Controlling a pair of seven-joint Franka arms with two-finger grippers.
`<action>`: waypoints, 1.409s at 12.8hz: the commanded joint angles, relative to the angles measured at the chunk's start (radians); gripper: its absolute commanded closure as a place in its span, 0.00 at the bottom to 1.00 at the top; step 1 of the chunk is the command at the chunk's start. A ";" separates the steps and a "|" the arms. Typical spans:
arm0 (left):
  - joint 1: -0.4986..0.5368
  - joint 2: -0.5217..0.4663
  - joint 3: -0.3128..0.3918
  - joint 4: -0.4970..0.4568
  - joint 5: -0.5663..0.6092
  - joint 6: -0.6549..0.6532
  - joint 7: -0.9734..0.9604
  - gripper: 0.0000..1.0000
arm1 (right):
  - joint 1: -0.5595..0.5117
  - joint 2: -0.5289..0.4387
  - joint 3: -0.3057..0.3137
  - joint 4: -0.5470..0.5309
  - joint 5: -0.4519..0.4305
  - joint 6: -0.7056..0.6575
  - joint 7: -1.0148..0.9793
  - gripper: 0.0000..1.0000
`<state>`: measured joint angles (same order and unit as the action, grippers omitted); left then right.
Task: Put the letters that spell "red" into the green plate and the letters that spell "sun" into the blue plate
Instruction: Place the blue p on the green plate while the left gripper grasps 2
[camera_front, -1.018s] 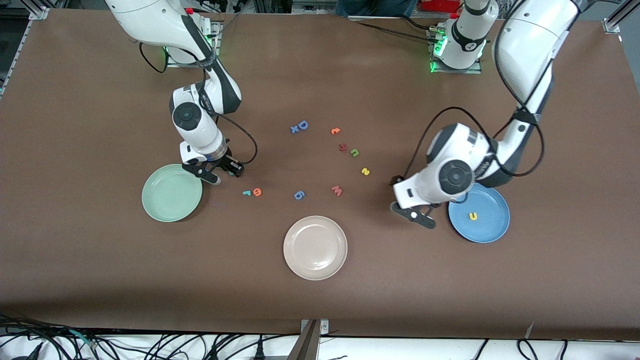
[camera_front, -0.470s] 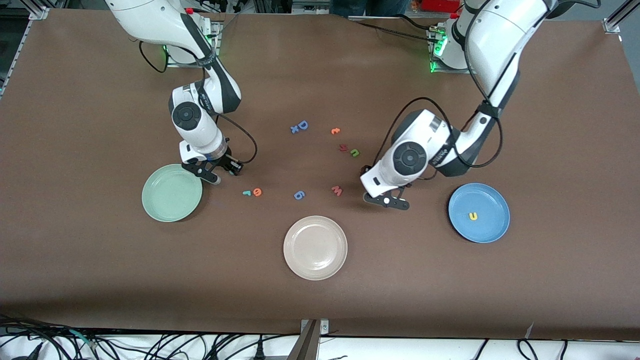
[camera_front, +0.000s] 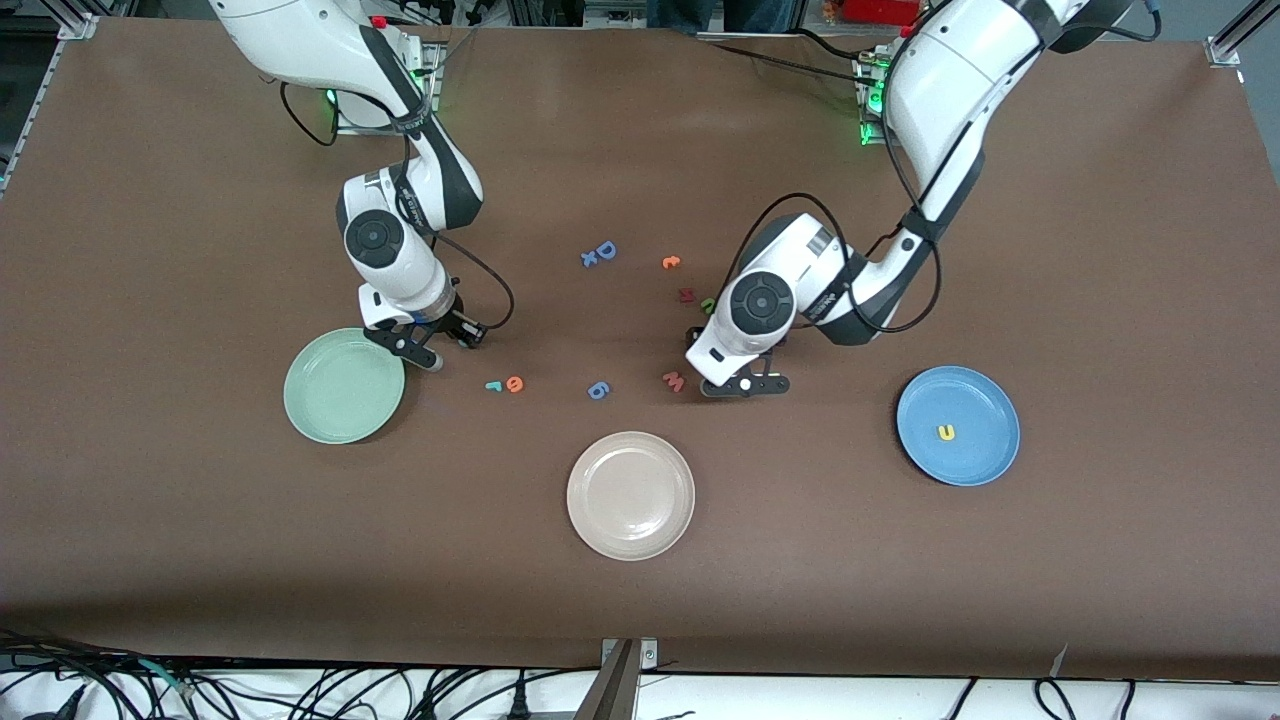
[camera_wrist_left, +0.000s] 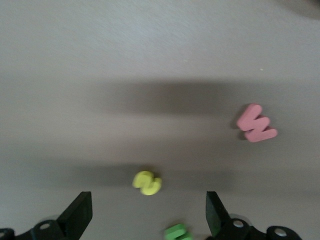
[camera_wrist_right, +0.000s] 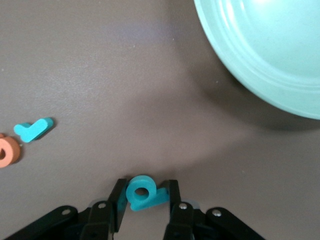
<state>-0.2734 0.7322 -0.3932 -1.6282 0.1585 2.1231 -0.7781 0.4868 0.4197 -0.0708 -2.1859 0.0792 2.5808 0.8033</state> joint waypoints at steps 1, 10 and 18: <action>-0.004 0.018 0.002 -0.033 0.026 0.067 -0.067 0.00 | 0.006 -0.039 -0.035 0.115 0.001 -0.190 -0.009 0.72; 0.007 0.016 0.005 -0.076 0.026 0.078 -0.108 0.63 | 0.004 -0.055 -0.288 0.250 0.002 -0.427 -0.455 0.72; 0.028 -0.016 0.007 -0.056 0.027 0.037 -0.093 0.91 | -0.034 -0.030 -0.308 0.268 0.013 -0.415 -0.492 0.10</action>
<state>-0.2632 0.7526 -0.3865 -1.6816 0.1586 2.1953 -0.8656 0.4621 0.3829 -0.3799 -1.9394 0.0785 2.1726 0.3321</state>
